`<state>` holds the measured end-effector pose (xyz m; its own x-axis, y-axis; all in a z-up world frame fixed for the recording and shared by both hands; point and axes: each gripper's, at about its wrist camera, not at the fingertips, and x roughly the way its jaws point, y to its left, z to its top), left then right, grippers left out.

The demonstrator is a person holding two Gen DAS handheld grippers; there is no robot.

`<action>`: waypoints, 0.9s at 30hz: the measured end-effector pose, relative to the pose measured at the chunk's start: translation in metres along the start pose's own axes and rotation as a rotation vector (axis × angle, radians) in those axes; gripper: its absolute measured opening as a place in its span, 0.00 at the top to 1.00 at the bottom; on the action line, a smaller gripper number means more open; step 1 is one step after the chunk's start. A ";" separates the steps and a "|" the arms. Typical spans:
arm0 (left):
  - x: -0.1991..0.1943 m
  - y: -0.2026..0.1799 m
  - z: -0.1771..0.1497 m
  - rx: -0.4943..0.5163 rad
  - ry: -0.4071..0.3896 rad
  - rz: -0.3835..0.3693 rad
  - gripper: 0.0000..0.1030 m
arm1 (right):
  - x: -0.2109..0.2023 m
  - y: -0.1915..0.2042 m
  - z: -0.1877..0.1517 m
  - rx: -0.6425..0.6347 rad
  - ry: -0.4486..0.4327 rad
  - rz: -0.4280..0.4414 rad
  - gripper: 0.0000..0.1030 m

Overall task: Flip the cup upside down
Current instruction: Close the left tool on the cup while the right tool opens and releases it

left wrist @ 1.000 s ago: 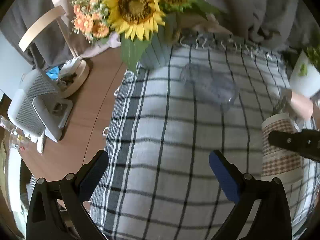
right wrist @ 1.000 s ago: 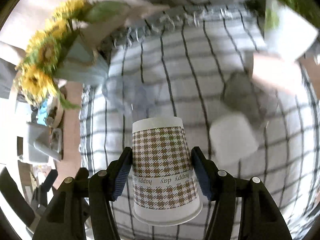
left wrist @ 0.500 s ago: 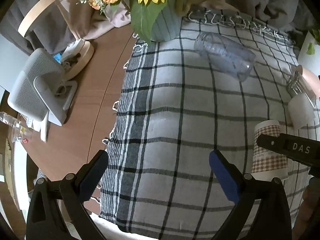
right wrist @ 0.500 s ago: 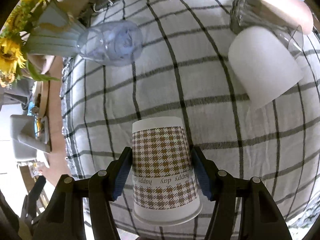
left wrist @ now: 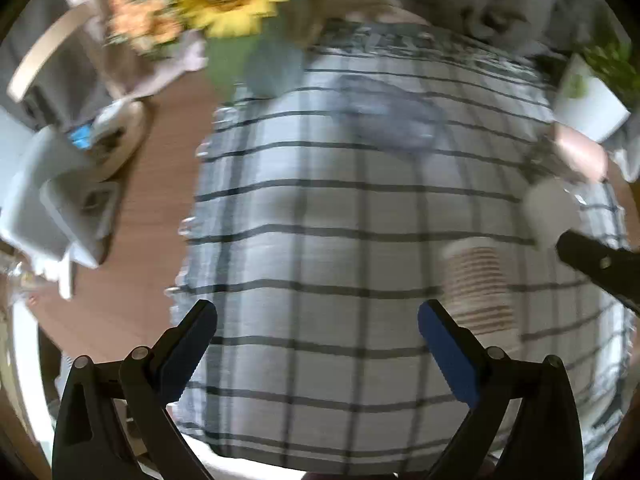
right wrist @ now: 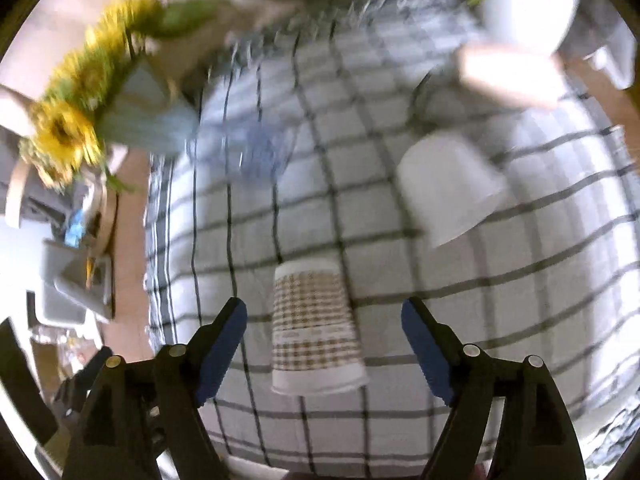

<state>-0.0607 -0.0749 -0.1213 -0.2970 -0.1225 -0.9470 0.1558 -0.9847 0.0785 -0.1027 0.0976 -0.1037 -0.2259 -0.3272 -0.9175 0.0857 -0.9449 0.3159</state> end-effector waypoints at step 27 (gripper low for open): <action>0.093 -0.107 0.052 0.012 0.352 -0.143 0.39 | -0.043 -0.096 0.014 0.147 -0.074 0.039 0.22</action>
<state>-0.1537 0.0126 -0.2015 0.0273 0.0642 -0.9976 0.1250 -0.9903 -0.0603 -0.1143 0.2019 -0.0913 -0.2963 -0.3586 -0.8852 -0.0457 -0.9204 0.3882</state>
